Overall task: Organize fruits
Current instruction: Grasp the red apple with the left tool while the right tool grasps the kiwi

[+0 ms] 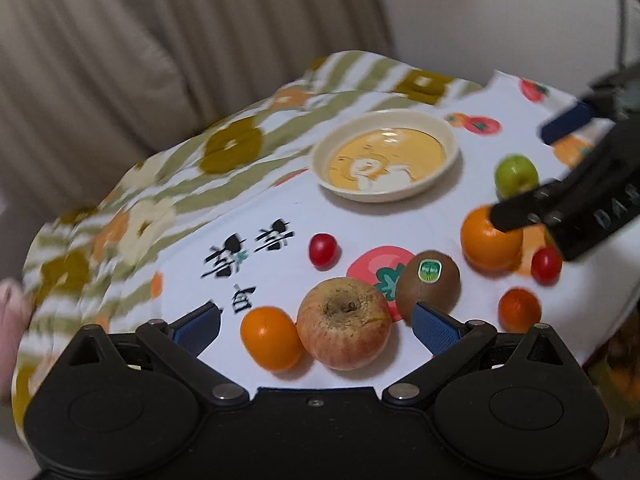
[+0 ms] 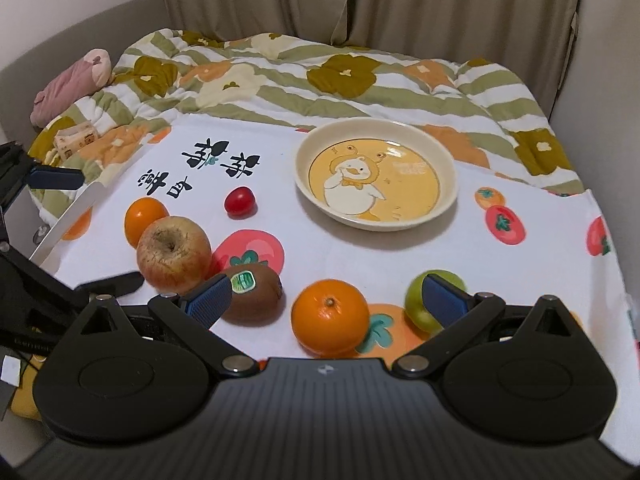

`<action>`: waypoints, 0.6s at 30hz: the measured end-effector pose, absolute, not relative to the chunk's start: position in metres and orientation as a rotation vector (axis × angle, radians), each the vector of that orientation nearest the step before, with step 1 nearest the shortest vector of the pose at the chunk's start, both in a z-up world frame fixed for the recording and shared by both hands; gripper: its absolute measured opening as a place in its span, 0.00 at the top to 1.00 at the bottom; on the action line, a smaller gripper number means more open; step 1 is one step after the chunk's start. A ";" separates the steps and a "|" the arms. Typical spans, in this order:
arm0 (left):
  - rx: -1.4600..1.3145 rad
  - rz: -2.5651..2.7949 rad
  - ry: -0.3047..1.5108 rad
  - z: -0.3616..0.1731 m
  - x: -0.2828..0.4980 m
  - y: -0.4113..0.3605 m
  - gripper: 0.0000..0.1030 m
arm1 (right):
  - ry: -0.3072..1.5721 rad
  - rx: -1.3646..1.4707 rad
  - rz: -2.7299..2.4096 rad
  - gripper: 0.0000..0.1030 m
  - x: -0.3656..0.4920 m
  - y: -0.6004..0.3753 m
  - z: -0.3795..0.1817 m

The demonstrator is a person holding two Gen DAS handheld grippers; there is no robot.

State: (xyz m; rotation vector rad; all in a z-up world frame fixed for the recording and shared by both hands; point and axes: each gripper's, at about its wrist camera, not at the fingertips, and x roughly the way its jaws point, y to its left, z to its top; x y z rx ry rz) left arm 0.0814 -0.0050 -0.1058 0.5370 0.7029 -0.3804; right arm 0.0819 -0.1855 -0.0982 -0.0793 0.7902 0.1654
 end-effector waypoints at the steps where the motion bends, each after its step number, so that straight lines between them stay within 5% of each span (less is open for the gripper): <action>1: 0.551 -0.404 0.697 -0.107 0.084 -0.005 0.00 | 0.796 -0.080 0.166 0.00 0.086 -0.183 -0.102; 18: 0.719 -0.756 0.757 -0.155 0.132 -0.008 0.06 | 0.854 -0.189 0.349 0.00 0.130 -0.137 -0.135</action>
